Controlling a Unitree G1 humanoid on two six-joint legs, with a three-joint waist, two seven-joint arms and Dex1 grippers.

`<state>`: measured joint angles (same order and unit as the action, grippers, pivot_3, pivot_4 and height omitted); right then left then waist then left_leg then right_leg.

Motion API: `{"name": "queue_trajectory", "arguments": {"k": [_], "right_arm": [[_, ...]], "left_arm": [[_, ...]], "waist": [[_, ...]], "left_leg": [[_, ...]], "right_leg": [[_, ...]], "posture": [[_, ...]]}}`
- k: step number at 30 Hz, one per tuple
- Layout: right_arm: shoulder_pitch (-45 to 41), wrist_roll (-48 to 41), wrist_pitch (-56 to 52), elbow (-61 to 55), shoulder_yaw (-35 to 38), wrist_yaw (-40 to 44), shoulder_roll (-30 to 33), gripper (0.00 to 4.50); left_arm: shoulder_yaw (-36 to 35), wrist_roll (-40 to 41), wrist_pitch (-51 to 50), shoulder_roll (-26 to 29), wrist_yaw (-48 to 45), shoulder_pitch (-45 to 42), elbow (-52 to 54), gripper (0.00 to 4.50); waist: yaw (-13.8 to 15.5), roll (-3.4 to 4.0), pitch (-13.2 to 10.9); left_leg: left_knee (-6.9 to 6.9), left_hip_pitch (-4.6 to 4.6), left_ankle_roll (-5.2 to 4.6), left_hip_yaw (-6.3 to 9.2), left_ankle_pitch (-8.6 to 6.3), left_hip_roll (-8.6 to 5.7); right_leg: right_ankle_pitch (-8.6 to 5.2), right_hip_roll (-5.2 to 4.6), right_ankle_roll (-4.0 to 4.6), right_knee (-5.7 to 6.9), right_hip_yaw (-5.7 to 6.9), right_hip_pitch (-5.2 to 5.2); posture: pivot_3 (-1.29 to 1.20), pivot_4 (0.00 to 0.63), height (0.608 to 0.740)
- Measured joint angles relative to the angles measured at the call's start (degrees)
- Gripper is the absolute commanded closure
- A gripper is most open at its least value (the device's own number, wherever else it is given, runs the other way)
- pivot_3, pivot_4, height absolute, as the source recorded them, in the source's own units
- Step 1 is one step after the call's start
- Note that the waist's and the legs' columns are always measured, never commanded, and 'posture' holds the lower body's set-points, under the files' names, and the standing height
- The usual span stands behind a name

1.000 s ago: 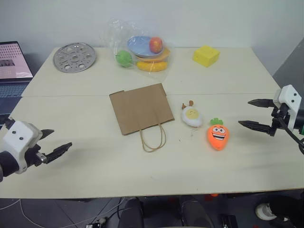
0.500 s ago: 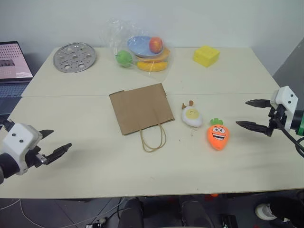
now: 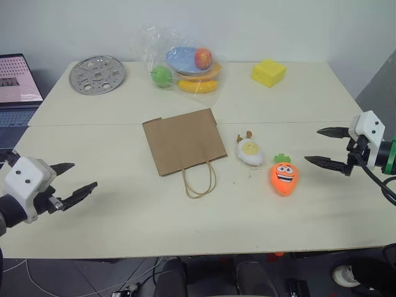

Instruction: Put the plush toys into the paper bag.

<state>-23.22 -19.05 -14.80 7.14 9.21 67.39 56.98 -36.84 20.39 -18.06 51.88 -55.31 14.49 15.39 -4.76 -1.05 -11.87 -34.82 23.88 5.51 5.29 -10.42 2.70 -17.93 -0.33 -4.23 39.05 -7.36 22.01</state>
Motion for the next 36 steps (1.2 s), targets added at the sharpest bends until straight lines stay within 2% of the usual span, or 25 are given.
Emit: {"name": "queue_trajectory", "arguments": {"k": [4,8,10,15,18,25,36], "right_arm": [[1.18,-0.92,-1.75,-5.33,-0.04,0.37,0.02,0.0],[4.71,-4.58,-6.38,-15.89,0.23,0.85,0.19,0.0],[5.52,-5.77,-8.39,-19.35,0.53,0.65,0.36,0.0],[9.01,-10.56,-15.11,-32.58,-0.12,-3.09,-1.42,0.0],[8.95,-11.7,-18.21,-38.74,-2.66,-6.82,-3.5,0.0],[8.24,-11.92,-21.52,-42.29,-6.24,-11.16,-5.78,0.0],[9.1,-13.15,-22.62,-44.46,-5.9,-11.49,-4.81,0.0]], "left_arm": [[7.71,-0.26,-0.09,1.58,-2.25,-1.14,4.62,0.77],[18.99,-2.3,3.2,1.61,-3.59,-7.01,7.97,0.77],[22.24,-3.26,4.76,1.6,-4.15,-8.63,8.73,0.77],[32.8,-7.97,11.64,-0.79,-5.49,-15.75,4.88,0.77],[38.6,-10.31,17.05,-4.19,-6.6,-18.83,-0.02,0.77],[45.07,-16.0,26.9,-9.48,-5.52,-25.05,-9.56,0.77],[48.29,-22.64,37.2,-14.65,-0.3,-30.06,-18.71,0.77]], "waist": [[0.09,0.01,0.0],[0.41,0.0,0.0],[0.43,0.0,0.0],[0.39,0.08,0.05],[0.38,0.06,0.05],[0.99,0.05,0.05],[1.65,0.03,0.06]], "left_leg": [[-0.01,0.0,0.0,0.0,0.0,0.0],[-0.01,0.02,0.0,0.06,0.0,0.0],[-0.01,0.02,0.0,0.04,0.0,0.0],[-0.02,0.0,0.0,0.06,0.0,0.01],[-0.05,0.03,0.0,0.09,0.0,0.0],[-0.07,0.05,-0.01,0.14,0.0,-0.02],[-0.1,0.03,-0.01,0.28,0.0,-0.05]], "right_leg": [[0.01,0.0,-0.03,0.0,-0.01,-0.01],[0.07,0.02,-0.09,0.02,0.02,-0.02],[0.09,0.02,-0.08,0.01,0.0,-0.02],[0.05,0.05,-0.14,0.04,0.0,-0.03],[0.16,0.05,-0.27,0.01,0.01,-0.03],[0.2,0.05,-0.32,0.01,0.03,-0.04],[0.3,0.07,-0.46,-0.01,0.08,-0.15]], "posture": [[0.0,0.15,0.74],[0.0,0.15,0.74],[0.0,0.15,0.74],[0.0,0.15,0.74],[0.0,0.15,0.74],[0.0,0.15,0.74],[0.0,0.15,0.74]]}}
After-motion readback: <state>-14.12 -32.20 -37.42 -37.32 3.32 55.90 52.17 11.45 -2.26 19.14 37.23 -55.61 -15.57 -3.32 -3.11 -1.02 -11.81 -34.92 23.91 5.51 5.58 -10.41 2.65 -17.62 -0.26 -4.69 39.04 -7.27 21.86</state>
